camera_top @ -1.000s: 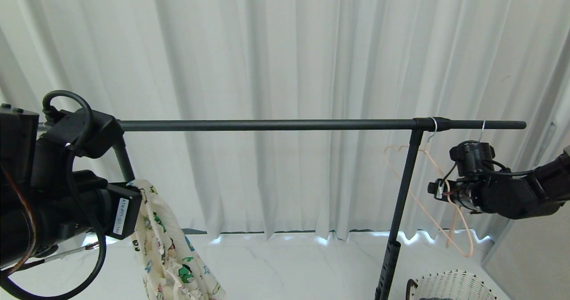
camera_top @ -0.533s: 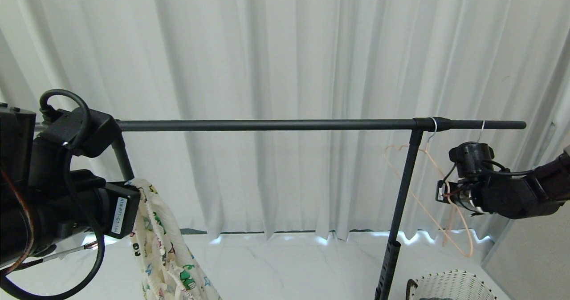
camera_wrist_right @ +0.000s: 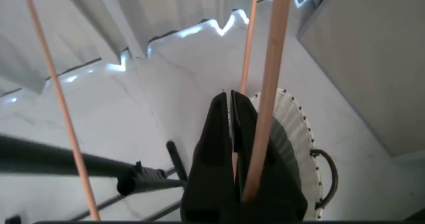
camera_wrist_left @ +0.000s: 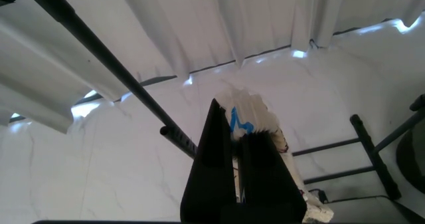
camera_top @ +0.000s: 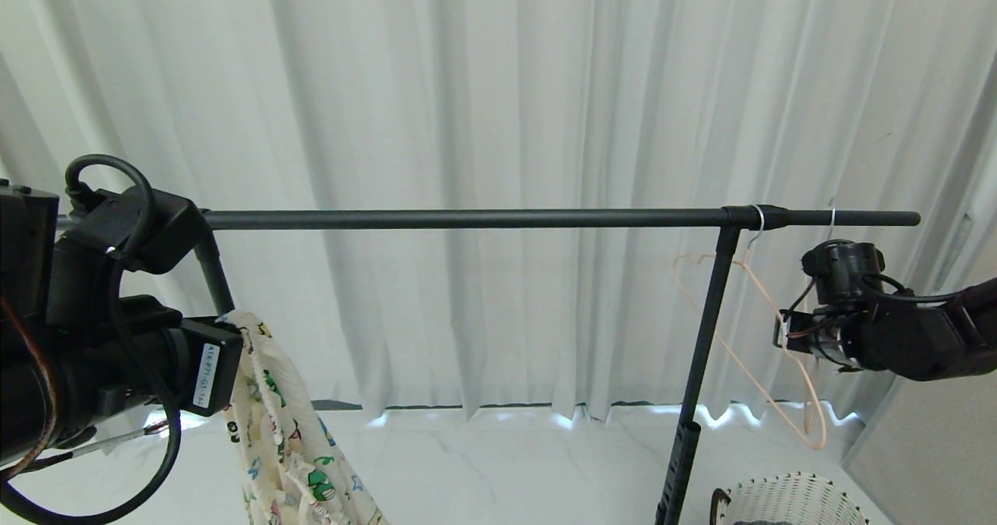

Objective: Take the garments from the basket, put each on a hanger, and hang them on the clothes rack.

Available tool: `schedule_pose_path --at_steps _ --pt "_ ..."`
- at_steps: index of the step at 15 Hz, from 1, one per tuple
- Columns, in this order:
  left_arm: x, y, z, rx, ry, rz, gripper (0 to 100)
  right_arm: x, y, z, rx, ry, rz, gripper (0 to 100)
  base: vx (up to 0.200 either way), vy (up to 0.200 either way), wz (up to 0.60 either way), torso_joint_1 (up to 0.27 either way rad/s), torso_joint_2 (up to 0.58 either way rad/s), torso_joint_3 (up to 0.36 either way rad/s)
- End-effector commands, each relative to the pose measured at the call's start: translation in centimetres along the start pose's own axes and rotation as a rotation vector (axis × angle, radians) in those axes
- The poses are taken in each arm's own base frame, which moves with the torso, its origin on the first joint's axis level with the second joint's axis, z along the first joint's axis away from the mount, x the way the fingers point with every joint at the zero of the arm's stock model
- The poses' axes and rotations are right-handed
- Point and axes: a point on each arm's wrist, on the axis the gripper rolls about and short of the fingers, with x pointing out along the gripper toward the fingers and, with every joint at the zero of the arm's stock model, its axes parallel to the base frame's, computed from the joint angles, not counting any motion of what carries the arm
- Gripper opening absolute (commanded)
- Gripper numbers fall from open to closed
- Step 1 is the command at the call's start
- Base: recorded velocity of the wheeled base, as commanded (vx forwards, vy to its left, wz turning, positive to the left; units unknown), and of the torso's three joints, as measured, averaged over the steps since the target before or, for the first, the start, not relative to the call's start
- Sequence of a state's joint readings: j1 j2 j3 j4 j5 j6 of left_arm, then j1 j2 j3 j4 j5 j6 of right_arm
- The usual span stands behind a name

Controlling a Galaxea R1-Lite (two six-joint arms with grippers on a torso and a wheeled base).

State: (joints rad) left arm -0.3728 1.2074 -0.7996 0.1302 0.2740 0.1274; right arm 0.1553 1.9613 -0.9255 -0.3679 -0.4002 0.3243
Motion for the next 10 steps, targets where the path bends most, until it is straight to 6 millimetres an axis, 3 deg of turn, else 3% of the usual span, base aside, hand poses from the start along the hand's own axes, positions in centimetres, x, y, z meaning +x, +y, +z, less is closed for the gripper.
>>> schedule_pose_path --at_steps 1,6,10 --pt "-0.1 0.0 0.0 -0.001 -0.003 0.001 0 -1.4 -0.9 0.9 -0.01 -0.026 0.026 0 0.0 0.0 0.0 0.0 0.0 0.0" --pt "-0.2 0.1 0.1 -0.002 -0.007 0.001 0 -3.1 -5.6 3.4 -0.145 -0.075 0.09 0 0.0 0.0 0.0 0.0 0.0 0.0" --pt "-0.1 0.0 0.0 0.001 -0.003 -0.001 0 -5.1 -9.2 4.1 -0.251 -0.033 0.169 0 0.0 0.0 0.0 0.0 0.0 0.0"
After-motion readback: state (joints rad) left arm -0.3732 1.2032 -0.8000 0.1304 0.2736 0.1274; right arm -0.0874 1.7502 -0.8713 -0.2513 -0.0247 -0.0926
